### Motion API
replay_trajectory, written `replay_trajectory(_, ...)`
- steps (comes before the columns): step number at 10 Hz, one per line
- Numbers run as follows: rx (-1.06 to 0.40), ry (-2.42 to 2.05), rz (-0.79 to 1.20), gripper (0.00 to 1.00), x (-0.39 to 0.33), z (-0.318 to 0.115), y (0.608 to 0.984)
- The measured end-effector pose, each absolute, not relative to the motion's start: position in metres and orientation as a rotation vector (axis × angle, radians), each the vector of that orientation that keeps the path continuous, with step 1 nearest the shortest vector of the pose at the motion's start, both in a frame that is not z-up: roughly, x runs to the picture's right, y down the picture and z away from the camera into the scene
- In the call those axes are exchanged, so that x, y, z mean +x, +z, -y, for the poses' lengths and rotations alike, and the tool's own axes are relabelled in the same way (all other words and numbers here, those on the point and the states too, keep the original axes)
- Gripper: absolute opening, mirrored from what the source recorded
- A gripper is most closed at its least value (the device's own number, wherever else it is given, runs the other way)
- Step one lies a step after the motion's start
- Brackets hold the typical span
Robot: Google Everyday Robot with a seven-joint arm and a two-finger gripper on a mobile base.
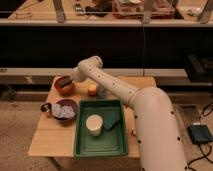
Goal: Wipe red bowl with eraser
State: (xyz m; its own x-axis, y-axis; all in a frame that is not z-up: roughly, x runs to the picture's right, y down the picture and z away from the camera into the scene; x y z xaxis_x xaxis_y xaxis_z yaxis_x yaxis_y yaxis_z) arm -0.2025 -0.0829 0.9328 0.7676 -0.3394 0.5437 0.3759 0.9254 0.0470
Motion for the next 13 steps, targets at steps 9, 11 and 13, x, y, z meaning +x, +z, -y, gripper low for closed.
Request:
replay_trajectory(9, -0.088, -0.414, 0.590, 0.00, -0.226, 0.114, 0.965)
replay_trajectory(11, -0.100, -0.435, 0.606, 0.00, -0.237, 0.115, 0.969)
replay_trajectory(13, -0.121, -0.467, 0.636, 0.00, -0.255, 0.109, 0.977)
